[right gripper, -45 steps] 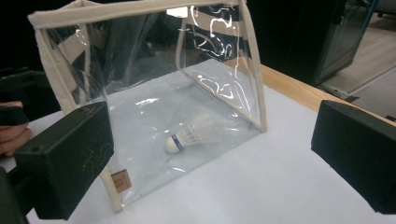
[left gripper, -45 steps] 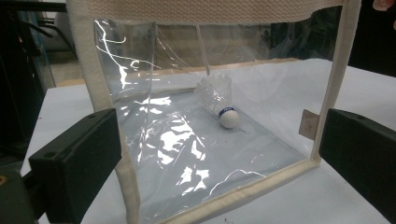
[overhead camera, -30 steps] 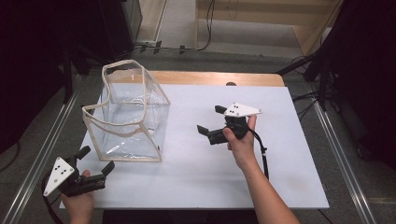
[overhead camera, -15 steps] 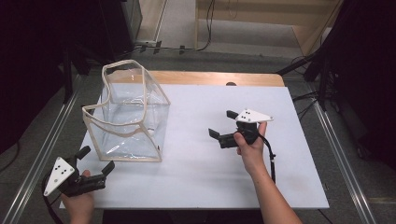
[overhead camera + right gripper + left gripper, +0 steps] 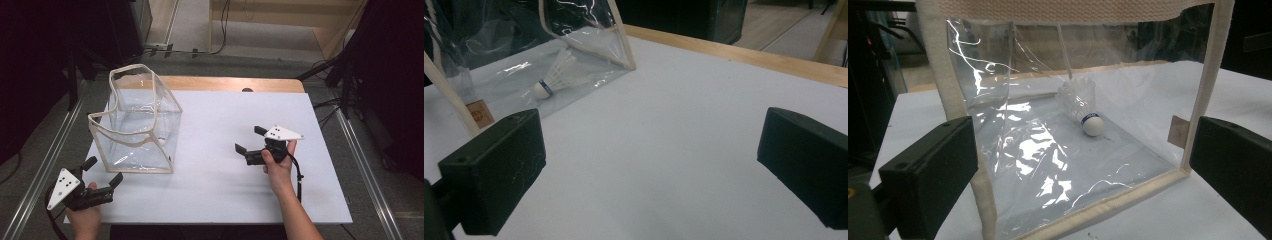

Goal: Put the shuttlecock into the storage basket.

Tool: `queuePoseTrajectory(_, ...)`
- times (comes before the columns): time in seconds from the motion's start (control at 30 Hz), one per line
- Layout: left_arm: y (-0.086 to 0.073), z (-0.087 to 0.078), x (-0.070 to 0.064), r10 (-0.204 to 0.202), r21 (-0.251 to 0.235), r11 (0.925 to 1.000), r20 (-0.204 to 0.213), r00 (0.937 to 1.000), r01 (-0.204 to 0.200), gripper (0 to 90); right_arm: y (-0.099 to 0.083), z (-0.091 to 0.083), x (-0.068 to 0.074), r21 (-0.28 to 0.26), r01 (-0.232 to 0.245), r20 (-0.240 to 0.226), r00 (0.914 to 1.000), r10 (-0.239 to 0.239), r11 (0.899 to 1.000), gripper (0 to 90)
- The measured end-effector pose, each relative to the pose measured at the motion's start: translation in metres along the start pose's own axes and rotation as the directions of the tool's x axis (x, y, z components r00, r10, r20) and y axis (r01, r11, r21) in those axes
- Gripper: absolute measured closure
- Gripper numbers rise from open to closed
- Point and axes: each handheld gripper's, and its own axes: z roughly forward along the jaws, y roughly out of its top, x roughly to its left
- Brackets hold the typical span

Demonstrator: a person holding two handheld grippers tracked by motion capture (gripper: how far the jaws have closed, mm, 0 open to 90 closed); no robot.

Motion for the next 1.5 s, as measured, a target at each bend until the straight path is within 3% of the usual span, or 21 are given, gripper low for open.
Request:
queuePoseTrajectory(0.73, 0.000, 0.001, -0.001, 0.006, 0.005, 1.0000, -0.006, 1.0000, -0.006, 0.0, -0.043, -0.055, -0.026, -0.039, -0.066, 0.109, 0.9916, 0.070, 0.997, 0.0)
queuePoseTrajectory(1.0, 0.000, 0.001, -0.001, 0.008, 0.006, 1.0000, -0.008, 0.9999, -0.008, 0.0, -0.055, -0.076, -0.036, -0.049, -0.090, 0.155, 0.9833, 0.096, 0.995, 0.0)
queuePoseTrajectory(1.27, 0.000, 0.001, -0.001, 0.007, 0.006, 1.0000, -0.007, 0.9999, -0.007, 0.0, -0.064, -0.094, -0.043, -0.041, -0.088, 0.202, 0.9750, 0.094, 0.995, 0.0)
queuePoseTrajectory(1.5, 0.000, 0.000, -0.001, 0.006, 0.006, 1.0000, -0.006, 1.0000, -0.006, 0.0, -0.071, -0.113, -0.048, -0.076, -0.103, 0.242, 0.9630, 0.119, 0.992, 0.0)
